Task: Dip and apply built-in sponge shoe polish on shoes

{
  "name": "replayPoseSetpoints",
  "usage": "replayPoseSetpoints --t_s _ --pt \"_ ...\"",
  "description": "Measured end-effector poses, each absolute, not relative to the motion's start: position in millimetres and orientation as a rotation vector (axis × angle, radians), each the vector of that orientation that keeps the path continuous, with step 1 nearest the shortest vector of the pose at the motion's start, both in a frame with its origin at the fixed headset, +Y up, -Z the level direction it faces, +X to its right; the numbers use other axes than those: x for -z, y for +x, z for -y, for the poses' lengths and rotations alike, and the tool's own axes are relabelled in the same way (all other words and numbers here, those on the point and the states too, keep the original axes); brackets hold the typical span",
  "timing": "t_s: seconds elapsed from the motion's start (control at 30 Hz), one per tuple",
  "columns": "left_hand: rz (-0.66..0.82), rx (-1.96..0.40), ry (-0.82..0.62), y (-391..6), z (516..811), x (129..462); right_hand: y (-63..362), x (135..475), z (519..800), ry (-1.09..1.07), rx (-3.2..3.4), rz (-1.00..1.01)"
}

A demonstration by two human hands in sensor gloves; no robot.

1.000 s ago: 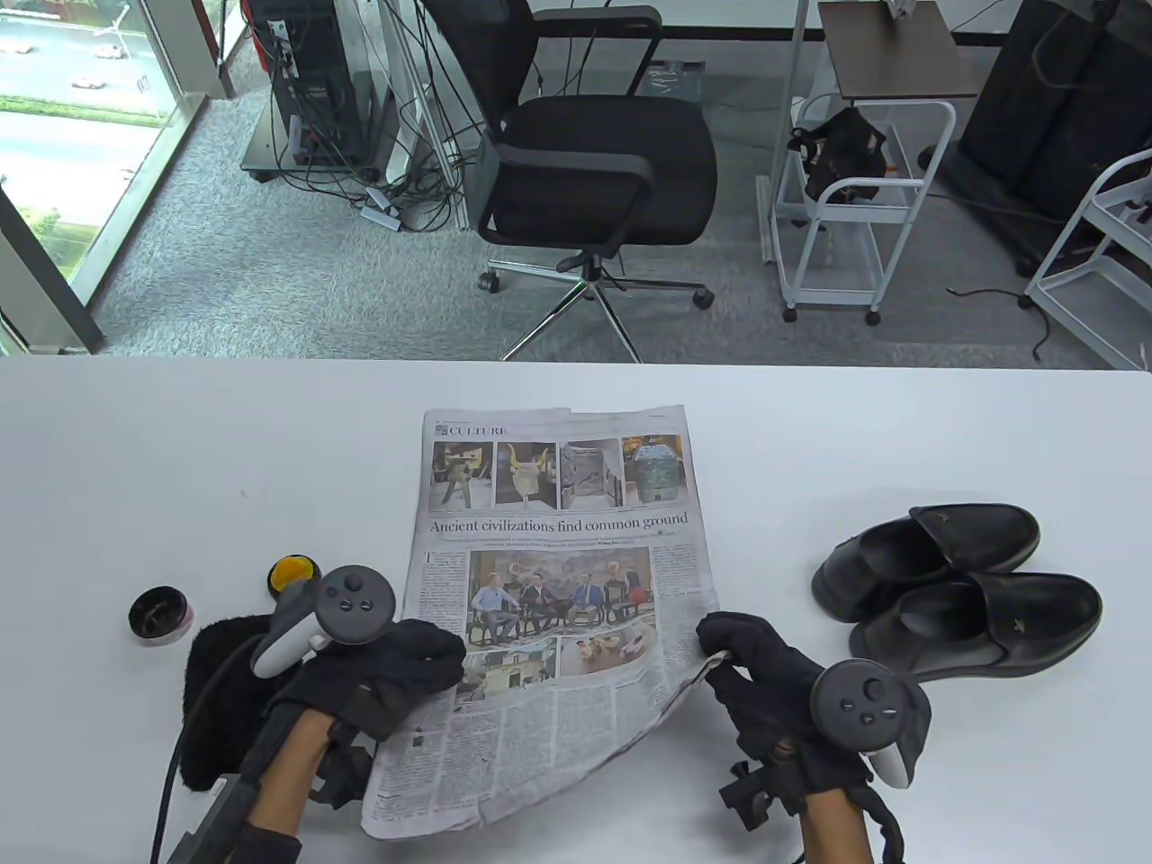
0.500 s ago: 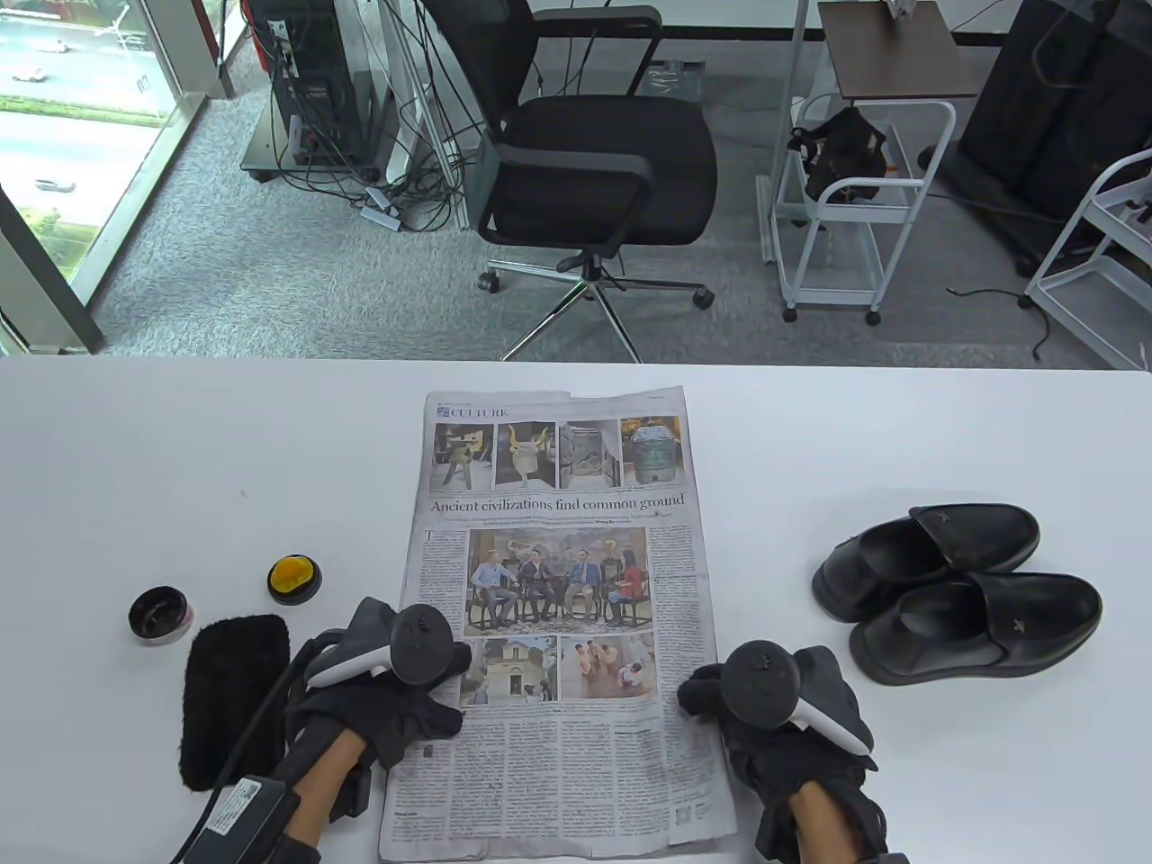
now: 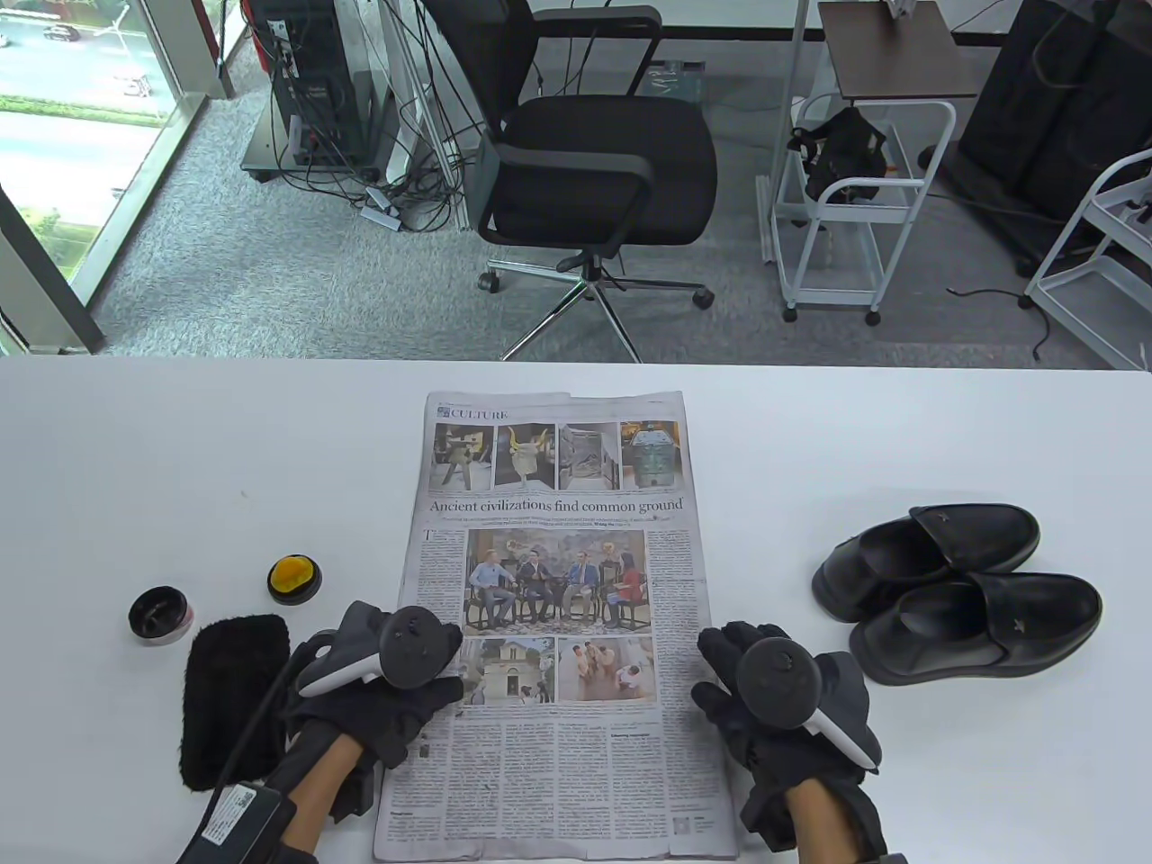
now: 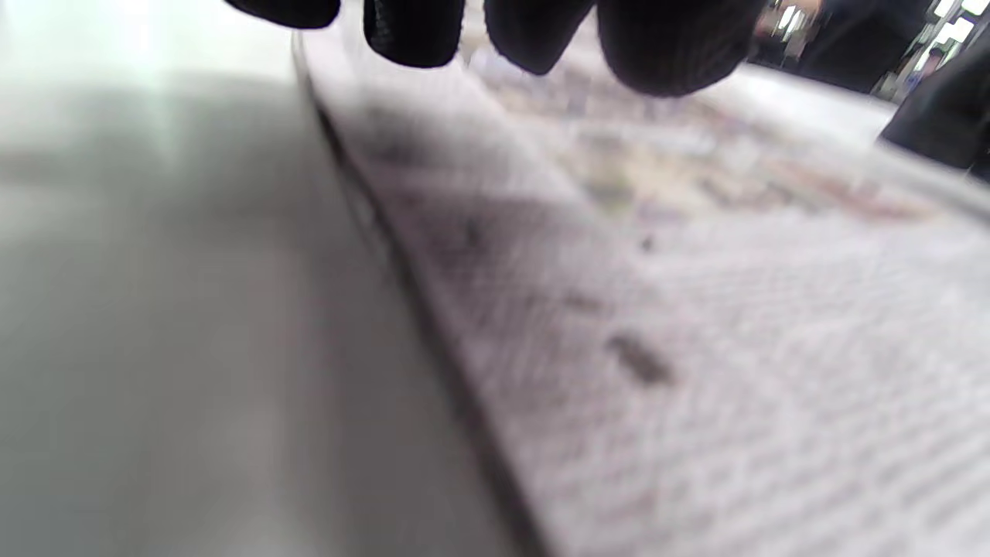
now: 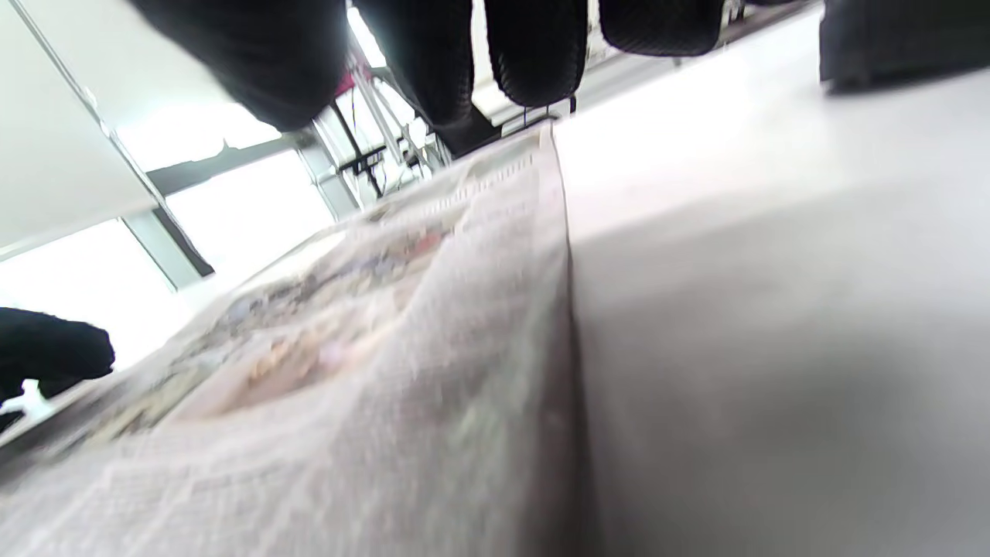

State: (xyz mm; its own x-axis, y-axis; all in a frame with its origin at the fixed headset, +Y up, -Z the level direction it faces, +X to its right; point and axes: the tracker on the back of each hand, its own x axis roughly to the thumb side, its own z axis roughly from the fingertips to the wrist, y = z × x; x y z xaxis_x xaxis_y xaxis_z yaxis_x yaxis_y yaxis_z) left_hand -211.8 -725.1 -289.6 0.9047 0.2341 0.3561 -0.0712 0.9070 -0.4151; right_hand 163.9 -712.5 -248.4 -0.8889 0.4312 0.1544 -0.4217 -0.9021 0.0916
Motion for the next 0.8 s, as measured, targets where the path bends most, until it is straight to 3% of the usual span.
replayPoseSetpoints --t_s 0.13,0.27,0.37,0.43,0.63,0.8 --pt "0.438 -0.160 -0.043 -219 696 282 162 244 703 0.203 -2.657 0.032" --pt "0.404 -0.197 0.156 -230 674 272 155 239 696 0.139 -2.665 0.097" --pt "0.386 -0.184 0.293 -238 662 265 155 248 681 -0.013 -2.704 0.260" --pt "0.391 -0.185 0.398 -243 655 260 159 261 669 -0.153 -2.725 0.263" --pt "0.386 -0.234 0.343 -251 654 262 180 320 647 -0.574 -2.718 0.014" --pt "0.382 -0.254 0.264 -253 657 266 192 358 661 -0.858 -2.850 -0.235"
